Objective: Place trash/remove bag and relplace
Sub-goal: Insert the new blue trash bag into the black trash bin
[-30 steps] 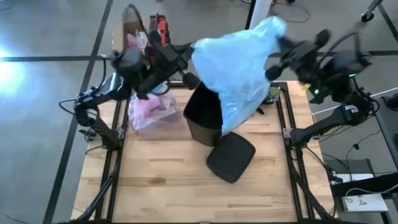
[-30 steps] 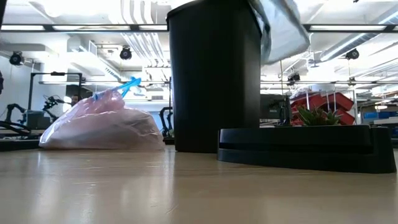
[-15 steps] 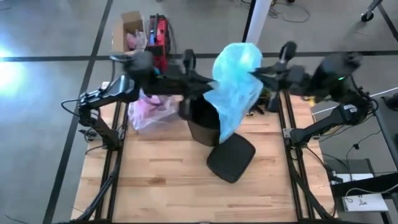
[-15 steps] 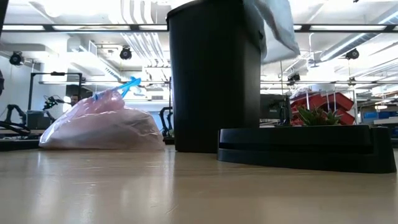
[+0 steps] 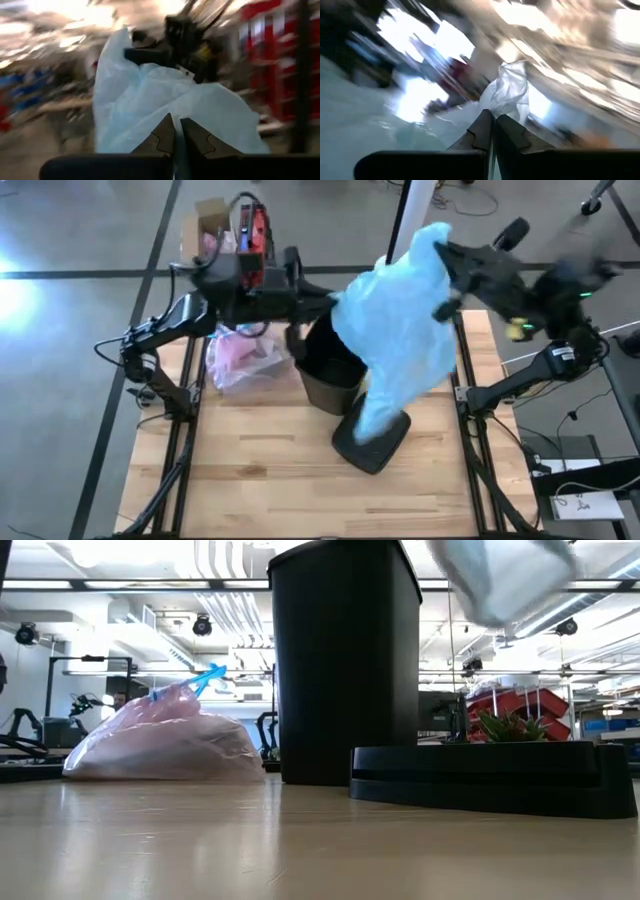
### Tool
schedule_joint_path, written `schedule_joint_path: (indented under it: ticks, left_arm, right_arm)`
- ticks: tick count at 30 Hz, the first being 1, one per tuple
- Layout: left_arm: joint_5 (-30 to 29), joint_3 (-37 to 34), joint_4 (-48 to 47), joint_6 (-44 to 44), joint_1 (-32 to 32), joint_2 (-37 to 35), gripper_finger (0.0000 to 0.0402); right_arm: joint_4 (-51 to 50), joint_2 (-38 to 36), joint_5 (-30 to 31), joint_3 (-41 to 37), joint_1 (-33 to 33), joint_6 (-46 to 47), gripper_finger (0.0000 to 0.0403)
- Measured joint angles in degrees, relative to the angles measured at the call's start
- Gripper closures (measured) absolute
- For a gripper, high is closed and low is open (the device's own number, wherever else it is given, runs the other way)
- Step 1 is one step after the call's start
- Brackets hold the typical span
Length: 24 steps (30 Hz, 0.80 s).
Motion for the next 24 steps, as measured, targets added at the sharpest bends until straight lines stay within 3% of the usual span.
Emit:
schedule_joint_path:
  ticks: [3,6,12,15,17,21,24]
  left_arm:
    - [-1.91,-1.65,1.86,-2.17,2.22,0.63,0.0401]
    - [-1.82,-4.44,7.87,-7.54,2.97,1.38,0.0401]
    - [3.06,-12.32,18.29,-13.43,-0.03,3.22,0.0401]
    - [2.34,-14.63,23.49,-13.13,-2.44,3.31,0.0401]
    - [-0.25,-15.11,25.3,-11.82,-3.84,2.72,0.0401]
    - [-4.22,-15.15,21.89,-7.33,-6.27,0.14,0.0401]
    - [-7.5,-15.16,13.54,-6.99,-7.02,-2.4,0.0401]
  right_arm:
    - [0.12,0.53,15.67,-1.15,-1.54,-4.5,0.0401]
    - [0.36,-0.31,17.04,-1.99,-2.12,-4.81,0.0401]
    - [0.16,-1.1,12.69,-2.31,-1.83,-3.27,0.0401]
    - [0.35,-1.9,9.09,-1.45,-1.36,-3.28,0.0401]
    - [0.71,-2.56,3.35,-1.03,-1.36,-0.87,0.0401]
    - [0.79,-2.96,-11.45,-1.68,-2.26,7.55,0.0401]
    - [0.82,-1.62,-13.44,-3.51,-4.2,9.72,0.0401]
